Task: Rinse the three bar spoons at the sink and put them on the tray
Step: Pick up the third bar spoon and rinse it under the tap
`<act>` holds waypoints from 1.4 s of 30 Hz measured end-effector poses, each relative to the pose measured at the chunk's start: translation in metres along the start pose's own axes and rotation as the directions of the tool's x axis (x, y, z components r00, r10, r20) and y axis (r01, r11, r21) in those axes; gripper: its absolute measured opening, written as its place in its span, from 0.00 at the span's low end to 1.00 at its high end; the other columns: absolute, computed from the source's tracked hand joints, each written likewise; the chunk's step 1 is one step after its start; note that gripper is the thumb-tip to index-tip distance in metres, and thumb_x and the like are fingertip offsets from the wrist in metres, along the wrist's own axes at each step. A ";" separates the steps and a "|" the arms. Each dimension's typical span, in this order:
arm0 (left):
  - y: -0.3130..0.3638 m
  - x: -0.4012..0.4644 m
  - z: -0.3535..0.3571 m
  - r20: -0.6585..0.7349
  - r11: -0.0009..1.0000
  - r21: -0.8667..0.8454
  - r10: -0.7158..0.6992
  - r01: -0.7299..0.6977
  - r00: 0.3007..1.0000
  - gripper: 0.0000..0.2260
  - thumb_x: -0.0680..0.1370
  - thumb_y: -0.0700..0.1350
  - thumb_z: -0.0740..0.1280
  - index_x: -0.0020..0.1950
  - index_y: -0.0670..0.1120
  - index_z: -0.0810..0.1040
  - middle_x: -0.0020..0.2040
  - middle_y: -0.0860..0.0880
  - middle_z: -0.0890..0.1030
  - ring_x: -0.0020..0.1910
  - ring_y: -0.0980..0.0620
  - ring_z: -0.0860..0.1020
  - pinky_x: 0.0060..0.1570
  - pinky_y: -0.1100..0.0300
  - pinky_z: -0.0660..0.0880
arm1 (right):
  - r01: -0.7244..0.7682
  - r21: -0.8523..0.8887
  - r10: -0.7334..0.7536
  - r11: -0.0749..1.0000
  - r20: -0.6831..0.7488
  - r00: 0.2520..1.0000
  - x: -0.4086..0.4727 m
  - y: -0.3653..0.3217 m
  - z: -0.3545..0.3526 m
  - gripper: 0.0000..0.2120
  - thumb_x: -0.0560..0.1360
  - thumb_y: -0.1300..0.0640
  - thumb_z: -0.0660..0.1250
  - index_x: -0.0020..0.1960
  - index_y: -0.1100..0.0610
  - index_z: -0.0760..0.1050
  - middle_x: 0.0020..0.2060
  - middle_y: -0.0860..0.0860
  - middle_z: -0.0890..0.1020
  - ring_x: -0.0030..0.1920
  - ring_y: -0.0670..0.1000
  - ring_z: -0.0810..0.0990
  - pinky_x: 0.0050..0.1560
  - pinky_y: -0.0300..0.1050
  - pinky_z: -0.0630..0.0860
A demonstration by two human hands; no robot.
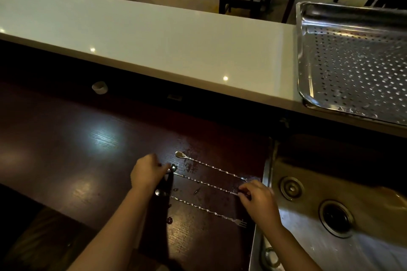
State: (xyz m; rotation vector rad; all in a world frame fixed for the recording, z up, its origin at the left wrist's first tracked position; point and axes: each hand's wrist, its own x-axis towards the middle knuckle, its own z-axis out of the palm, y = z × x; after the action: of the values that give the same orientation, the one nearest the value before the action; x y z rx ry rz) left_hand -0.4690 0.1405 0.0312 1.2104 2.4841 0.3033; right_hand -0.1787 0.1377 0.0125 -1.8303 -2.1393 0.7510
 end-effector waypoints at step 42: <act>0.153 -0.071 0.046 0.692 0.029 -0.719 0.127 0.694 0.711 0.10 0.80 0.44 0.59 0.59 0.44 0.73 0.55 0.44 0.77 0.52 0.45 0.78 0.48 0.54 0.74 | 0.076 -0.084 -0.084 0.994 -0.091 0.992 0.004 0.047 -0.070 0.02 0.74 0.56 0.64 0.44 0.51 0.76 0.43 0.47 0.79 0.49 0.49 0.75 0.51 0.41 0.57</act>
State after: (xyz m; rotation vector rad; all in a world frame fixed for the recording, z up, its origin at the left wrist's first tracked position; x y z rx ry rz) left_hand -0.3006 0.1786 0.0576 -0.0035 1.1950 1.0674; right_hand -0.1056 0.1624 0.0465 -1.7683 -2.1967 0.5570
